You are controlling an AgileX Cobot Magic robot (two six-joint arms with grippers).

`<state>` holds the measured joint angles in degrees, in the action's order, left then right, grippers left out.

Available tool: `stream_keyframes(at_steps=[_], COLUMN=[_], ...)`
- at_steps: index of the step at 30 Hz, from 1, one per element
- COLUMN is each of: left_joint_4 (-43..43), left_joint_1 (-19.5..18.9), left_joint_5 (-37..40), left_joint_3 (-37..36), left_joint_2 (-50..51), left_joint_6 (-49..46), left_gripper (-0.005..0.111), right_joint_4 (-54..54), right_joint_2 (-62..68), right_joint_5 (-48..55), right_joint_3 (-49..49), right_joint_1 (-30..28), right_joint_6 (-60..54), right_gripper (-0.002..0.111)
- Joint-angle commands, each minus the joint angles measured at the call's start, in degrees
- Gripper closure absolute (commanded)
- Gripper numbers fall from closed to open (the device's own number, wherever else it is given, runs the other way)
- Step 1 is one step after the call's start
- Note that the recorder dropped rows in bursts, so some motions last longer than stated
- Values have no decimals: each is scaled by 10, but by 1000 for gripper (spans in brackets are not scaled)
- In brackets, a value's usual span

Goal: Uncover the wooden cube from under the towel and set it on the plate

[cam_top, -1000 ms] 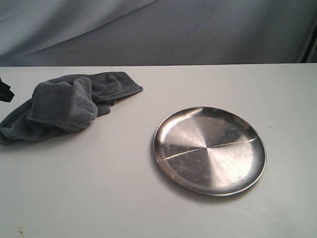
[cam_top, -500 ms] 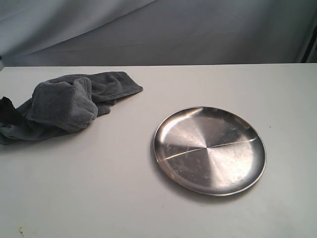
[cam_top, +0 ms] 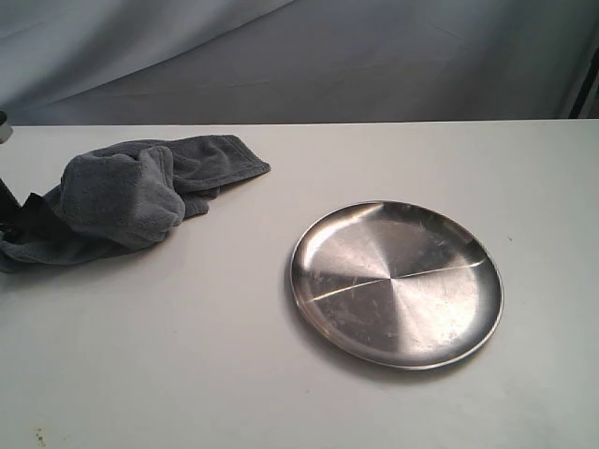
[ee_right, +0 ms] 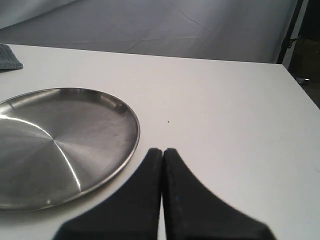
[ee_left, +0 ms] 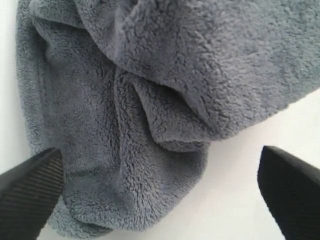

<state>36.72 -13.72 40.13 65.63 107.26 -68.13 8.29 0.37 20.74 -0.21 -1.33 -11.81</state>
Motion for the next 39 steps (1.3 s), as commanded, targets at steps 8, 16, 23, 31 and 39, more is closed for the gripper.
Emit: stream_keyframes(at_steps=[8, 16, 23, 31, 39], left_joint_4=[8, 25, 31, 34, 7], left_joint_1=[57, 64, 64, 64, 64], left_joint_5=[-89, -115, -112, -129, -30], left_joint_3=[-1, -1, -1, -1, -1], left_joint_2=[50, 54, 88, 94, 94], left_joint_6=[-66, -66, -62, -56, -56], left_gripper=[2, 2, 2, 40, 107], right_joint_4=[-1, -1, -1, -1, -1], right_joint_2=[-4, -4, -4, -4, -4], right_joint_5=[-6, -6, -6, -6, -6], right_joint_3=[2, 2, 2, 2, 2], right_joint_1=[2, 2, 2, 2, 2], right_joint_6=[0, 0, 0, 0, 0], right_gripper=[108, 108, 108, 108, 108])
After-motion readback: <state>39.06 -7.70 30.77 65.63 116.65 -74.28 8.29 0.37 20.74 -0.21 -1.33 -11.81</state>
